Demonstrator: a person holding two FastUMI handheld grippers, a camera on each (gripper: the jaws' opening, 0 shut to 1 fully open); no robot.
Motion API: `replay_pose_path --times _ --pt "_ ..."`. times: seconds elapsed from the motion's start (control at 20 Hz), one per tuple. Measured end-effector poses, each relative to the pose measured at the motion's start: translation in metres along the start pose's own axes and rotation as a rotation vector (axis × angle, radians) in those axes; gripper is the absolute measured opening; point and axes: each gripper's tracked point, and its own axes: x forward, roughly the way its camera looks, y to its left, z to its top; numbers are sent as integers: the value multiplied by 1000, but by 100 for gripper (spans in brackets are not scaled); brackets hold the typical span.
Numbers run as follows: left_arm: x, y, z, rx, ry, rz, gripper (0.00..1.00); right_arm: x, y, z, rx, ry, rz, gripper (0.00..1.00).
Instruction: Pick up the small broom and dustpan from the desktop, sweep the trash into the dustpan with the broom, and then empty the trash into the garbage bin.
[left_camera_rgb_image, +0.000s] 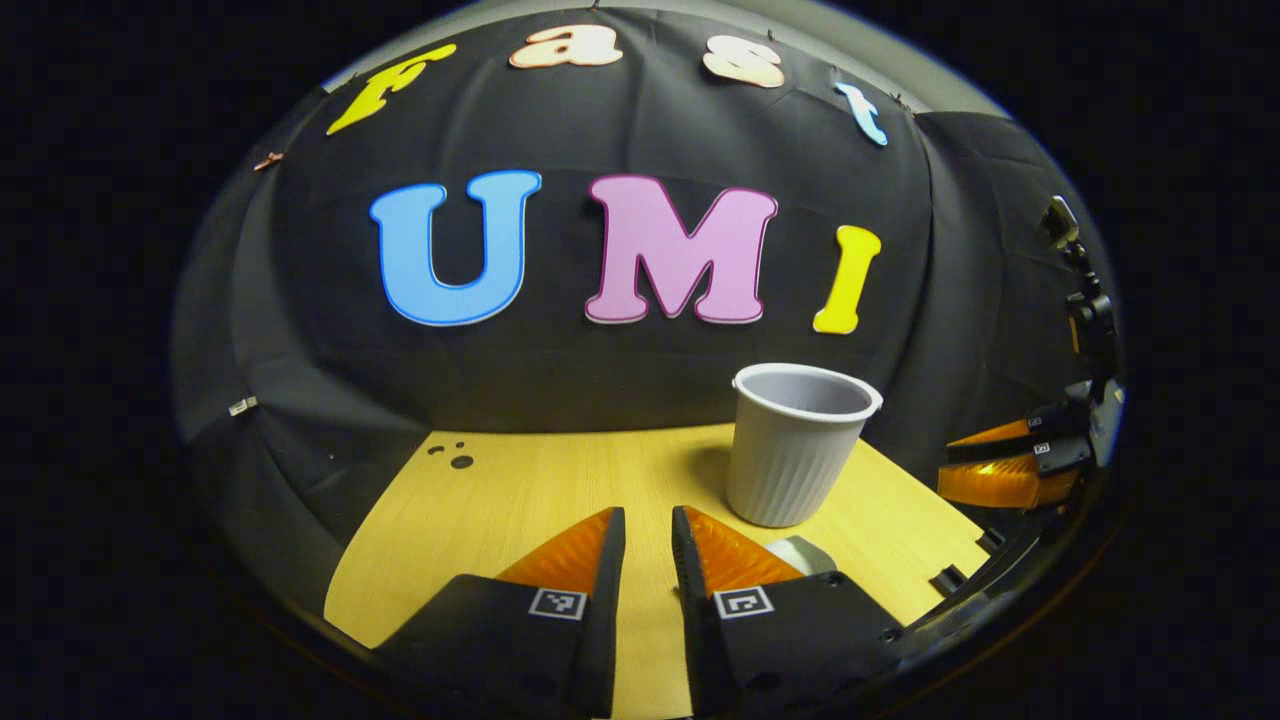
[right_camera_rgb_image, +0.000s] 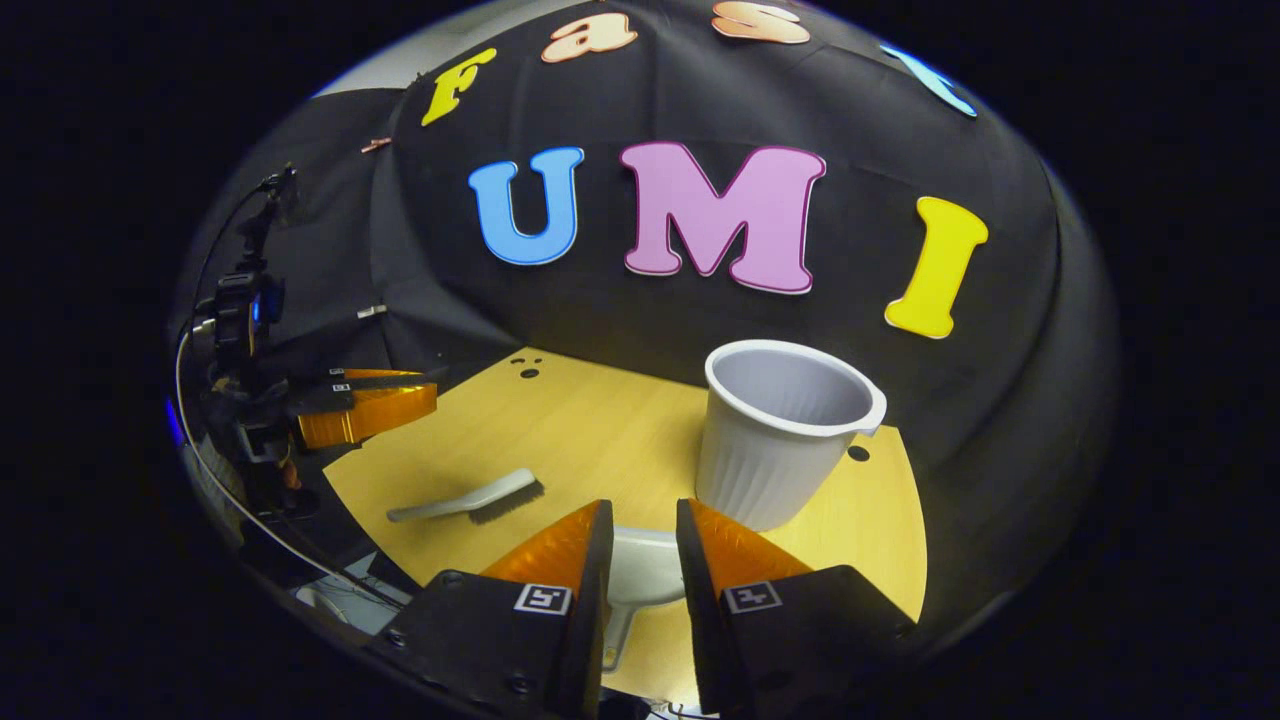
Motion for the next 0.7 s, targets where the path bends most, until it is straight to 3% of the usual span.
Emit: replay_pose_path --times 0.35,0.7 --pt "-11 -50 3 -16 -26 -5 32 -6 -19 -18 12 -7 68 40" --pt "13 -81 1 -28 8 -8 32 -4 -34 -30 22 25 109 40"
